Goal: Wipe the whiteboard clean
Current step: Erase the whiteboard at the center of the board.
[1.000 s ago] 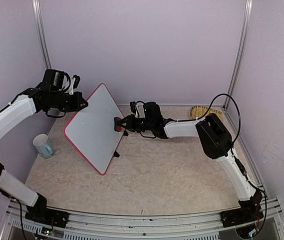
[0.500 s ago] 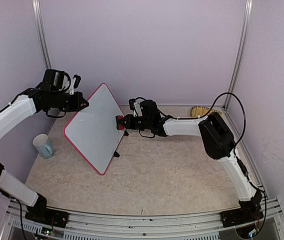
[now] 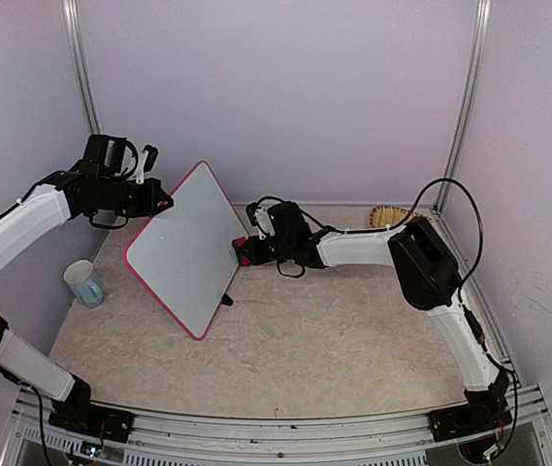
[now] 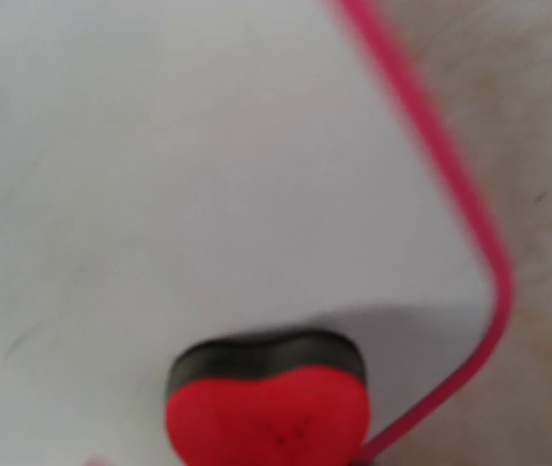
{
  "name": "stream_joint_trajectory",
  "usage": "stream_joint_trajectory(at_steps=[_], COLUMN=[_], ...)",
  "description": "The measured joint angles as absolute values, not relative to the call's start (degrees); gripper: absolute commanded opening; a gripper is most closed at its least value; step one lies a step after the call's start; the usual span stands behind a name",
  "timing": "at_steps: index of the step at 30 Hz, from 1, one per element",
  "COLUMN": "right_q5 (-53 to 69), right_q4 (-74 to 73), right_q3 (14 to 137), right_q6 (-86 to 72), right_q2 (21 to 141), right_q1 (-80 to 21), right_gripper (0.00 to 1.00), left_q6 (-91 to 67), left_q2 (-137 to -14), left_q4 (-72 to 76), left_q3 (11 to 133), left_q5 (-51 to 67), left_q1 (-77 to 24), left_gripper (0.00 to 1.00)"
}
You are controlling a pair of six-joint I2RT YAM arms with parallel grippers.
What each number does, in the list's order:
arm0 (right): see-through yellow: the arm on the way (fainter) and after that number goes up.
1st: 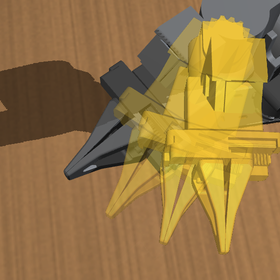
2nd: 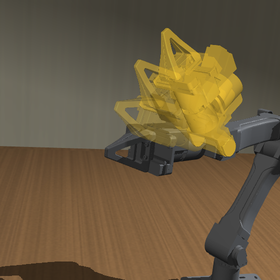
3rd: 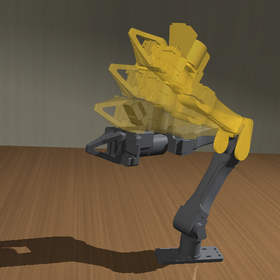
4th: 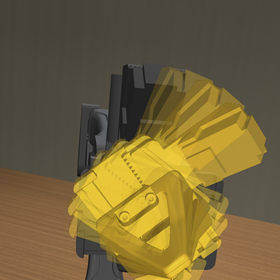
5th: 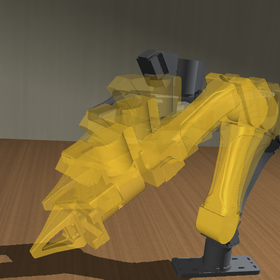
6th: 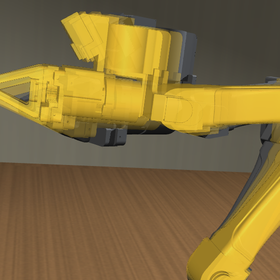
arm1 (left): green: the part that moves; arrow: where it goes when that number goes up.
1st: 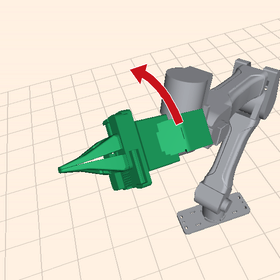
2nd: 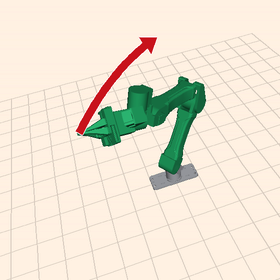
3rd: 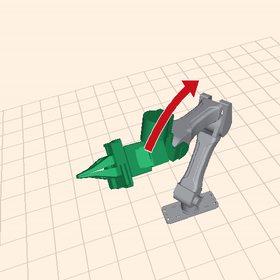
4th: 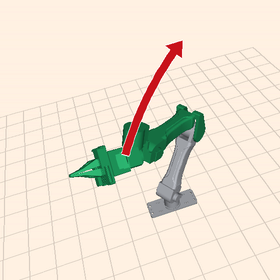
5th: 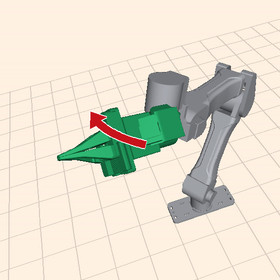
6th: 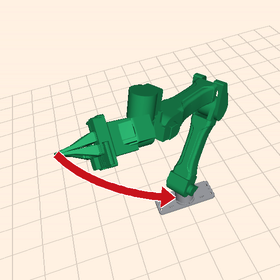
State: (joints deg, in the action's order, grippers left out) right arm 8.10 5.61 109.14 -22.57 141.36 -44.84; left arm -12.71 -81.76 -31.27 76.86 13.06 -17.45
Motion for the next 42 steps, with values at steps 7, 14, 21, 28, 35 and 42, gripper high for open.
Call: stream_joint_trajectory(at_steps=[7, 14, 21, 28, 35, 42], right_q5=[14.28, 20.03, 22.37, 22.63, 24.53, 24.49], right_q4=[2.52, -4.14, -7.97, -11.97, -13.17, -18.48], right_q3=[108.25, 115.2, 119.42, 119.42, 116.42, 116.09], right_q6=[-18.39, -17.32, -16.51, -14.94, -13.04, -9.96], right_q2=[139.44, 140.25, 141.25, 142.63, 142.65, 142.67], right_q1=[-45.23, -45.15, -44.82, -44.27, -44.31, -45.3], right_gripper=[0.07, 0.07, 0.07, 0.07, 0.07, 0.07], left_q6=[-12.67, -12.64, -12.56, -12.82, -12.99, -12.99], left_q2=[-81.76, -81.76, -81.73, -81.73, -81.73, -81.73], left_q4=[-31.27, -31.27, -31.22, -31.27, -31.31, -31.29], left_q3=[76.86, 76.86, 76.86, 76.86, 76.86, 76.86], left_q5=[13.13, 13.08, 13.08, 12.73, 12.62, 12.69], left_q1=[-17.45, -17.45, -17.56, -17.56, -17.56, -17.56], left_gripper=[0.0, 0.0, 0.0, 0.0, 0.0, 0.0])
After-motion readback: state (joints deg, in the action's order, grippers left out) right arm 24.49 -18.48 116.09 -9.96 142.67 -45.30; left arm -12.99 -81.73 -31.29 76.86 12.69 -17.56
